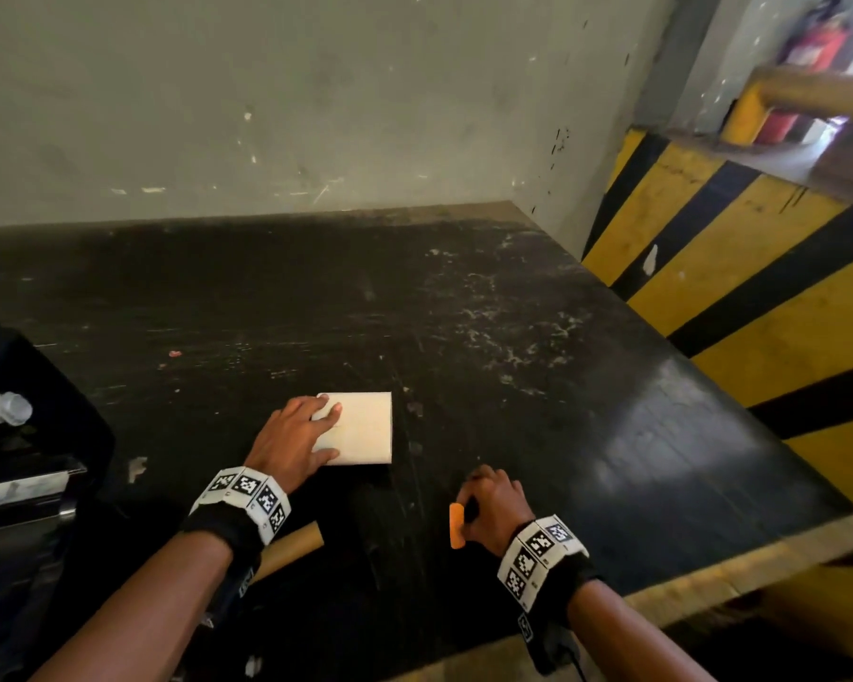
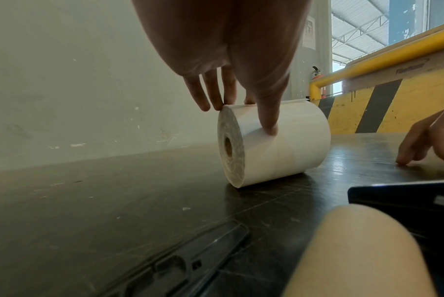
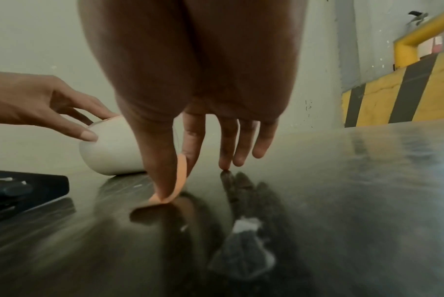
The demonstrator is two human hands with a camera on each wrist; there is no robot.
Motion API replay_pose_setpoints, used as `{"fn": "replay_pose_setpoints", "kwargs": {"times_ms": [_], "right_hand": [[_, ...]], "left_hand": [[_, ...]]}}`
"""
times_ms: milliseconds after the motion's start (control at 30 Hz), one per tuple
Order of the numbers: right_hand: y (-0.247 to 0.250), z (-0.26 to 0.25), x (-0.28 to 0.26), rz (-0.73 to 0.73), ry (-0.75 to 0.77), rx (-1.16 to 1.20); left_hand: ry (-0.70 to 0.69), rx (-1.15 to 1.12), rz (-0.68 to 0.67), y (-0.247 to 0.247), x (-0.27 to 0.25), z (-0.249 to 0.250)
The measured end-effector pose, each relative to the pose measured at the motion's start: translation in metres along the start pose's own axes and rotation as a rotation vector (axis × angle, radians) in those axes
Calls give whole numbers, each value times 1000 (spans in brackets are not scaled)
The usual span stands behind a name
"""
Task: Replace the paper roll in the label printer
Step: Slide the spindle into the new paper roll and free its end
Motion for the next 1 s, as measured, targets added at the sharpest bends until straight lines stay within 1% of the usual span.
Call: {"fn": "replay_pose_setpoints", "kwargs": {"times_ms": [167,367,433,467,533,600,700,833,1000], "right_hand": [[1,6,-3,-2,-1,20],[-6,2,-8,-112,-18,-35],[-2,-9,-8,-90,2,-46],[1,-19,-7,-63,35,-33],[2,-44,-5,-30,110,31],[-6,-68,-5,-91,133,122],[-24,-88,-2,-181,97,214],[-41,-100,3,-228,99,300],[-49,-98,4,-193,96,398]], "left_hand": [[-8,-14,16,-1,-2,0],[-25,12,25,-2,-5,0],[-36,35,22,-3,-6,1],[-42,47,19,-3,-6,1],[-60,64,13,-3,-5,1],[-73,75,10,-4,-6,0],[-77,99,3,-6,-10,-1],[-83,76,-9,-11,-15,-6],[-85,35,-12,-14,-18,-9]]}}
Point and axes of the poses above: each hand's wrist, its own x-axis towards the middle knuckle, its own y-axis out of the back of the hand, z = x × y, the point moved 9 cm from there along x, towards the middle knuckle, and after that the axes turned 7 degrees about y, right-handed, at the moved point
